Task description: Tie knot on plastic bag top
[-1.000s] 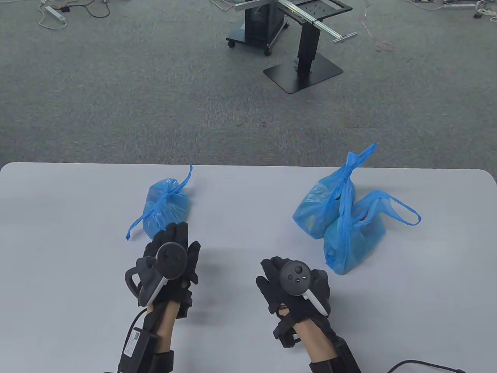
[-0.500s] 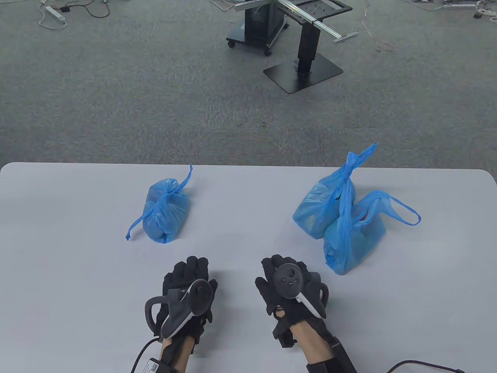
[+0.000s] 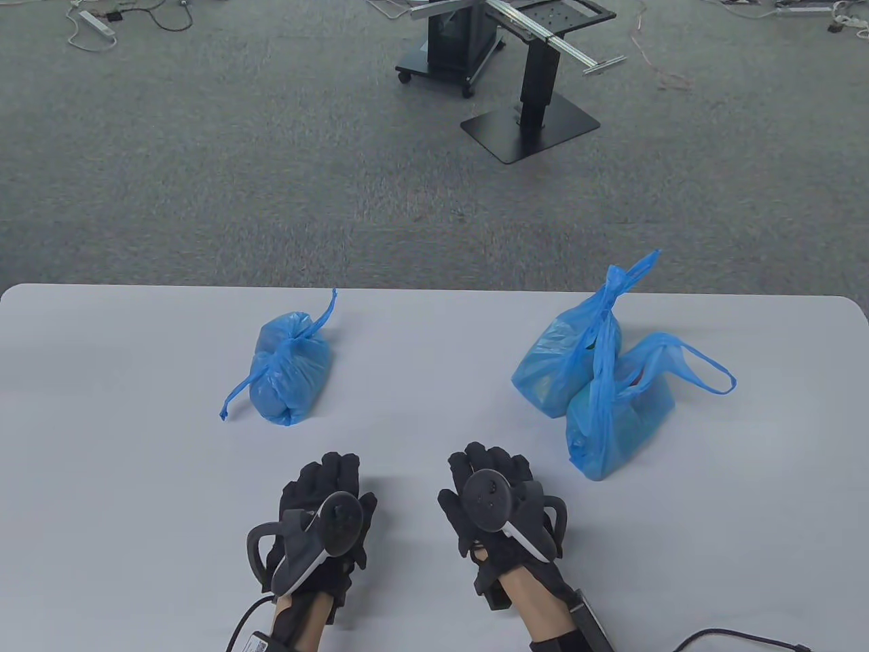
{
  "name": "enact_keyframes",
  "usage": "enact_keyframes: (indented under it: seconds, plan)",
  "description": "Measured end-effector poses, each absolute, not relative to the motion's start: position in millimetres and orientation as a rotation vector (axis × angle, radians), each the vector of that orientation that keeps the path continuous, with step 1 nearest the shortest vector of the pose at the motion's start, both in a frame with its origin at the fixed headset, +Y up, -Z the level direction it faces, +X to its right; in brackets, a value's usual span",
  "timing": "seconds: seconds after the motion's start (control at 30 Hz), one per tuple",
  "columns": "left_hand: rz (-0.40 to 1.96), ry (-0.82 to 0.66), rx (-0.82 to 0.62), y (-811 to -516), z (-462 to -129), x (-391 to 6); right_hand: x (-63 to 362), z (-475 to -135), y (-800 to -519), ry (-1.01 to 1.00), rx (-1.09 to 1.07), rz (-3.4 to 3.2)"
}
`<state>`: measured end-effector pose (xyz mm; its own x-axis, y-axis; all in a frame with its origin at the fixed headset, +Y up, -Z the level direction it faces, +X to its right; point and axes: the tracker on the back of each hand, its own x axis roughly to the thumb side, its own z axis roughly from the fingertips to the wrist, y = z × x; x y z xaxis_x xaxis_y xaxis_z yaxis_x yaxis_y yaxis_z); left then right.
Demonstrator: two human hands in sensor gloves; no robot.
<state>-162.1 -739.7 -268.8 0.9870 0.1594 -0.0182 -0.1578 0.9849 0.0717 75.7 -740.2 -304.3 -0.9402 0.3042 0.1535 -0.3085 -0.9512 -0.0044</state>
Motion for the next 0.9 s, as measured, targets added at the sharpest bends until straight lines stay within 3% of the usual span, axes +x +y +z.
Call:
enact_keyframes:
  seconds: [0.3,0.53,0.77,0.9]
  plan:
    - [0.191,0.010,0.075,-739,-267,-161,84,-302,-729,-0.214,0.087,2.844]
    - [0.206,0.004,0.077,-738,-268,-161,115,-306,-712,-0.359,-0.202,2.807]
    - [0.204,-0.003,0.070,-739,-269,-161,171,-324,-701,-0.368,-0.564,2.651]
    - [0.197,-0.009,0.058,-740,-269,-159,199,-338,-706,-0.243,-0.716,2.607]
